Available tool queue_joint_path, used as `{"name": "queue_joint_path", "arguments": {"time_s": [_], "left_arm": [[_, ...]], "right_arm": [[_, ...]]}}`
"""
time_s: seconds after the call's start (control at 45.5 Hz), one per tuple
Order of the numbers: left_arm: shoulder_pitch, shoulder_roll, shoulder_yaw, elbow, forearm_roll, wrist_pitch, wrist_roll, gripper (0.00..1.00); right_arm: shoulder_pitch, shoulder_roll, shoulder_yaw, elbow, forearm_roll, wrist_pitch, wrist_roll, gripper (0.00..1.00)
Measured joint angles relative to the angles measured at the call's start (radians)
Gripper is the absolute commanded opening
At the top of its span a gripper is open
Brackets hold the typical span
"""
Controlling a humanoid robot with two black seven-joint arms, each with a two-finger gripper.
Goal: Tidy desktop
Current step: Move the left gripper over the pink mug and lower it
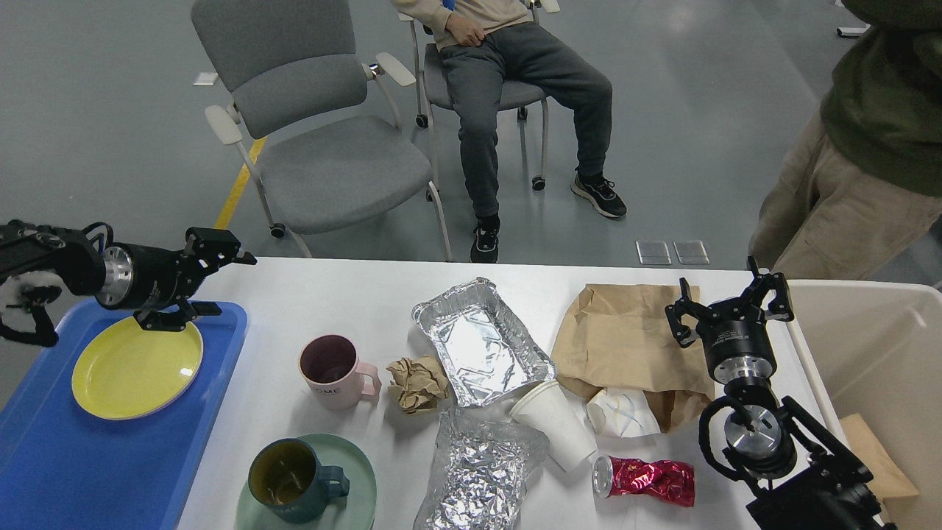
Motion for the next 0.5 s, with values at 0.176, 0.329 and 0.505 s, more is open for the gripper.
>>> {"name": "queue_joint_path", "arguments": {"time_s": [0.176, 0.329, 0.505], "left_arm": [[-0.267, -0.144, 0.333, -0.115, -0.003, -0.001, -0.004, 0.97], [-0.507, -0.283, 0.553, -0.305, -0.022, -0.009, -0.009, 0.97], [-0.817, -0.439, 0.673, -0.619, -0.100, -0.001, -0.013, 0.97]], "right_arm": [[0.000, 0.000, 0.000, 0.000, 0.000, 0.000, 0.000, 1.00], [0.000, 0.000, 0.000, 0.000, 0.000, 0.000, 0.000, 1.00], [0.000, 0.000, 0.000, -0.001, 0.000, 0.000, 0.000, 1.00]]}}
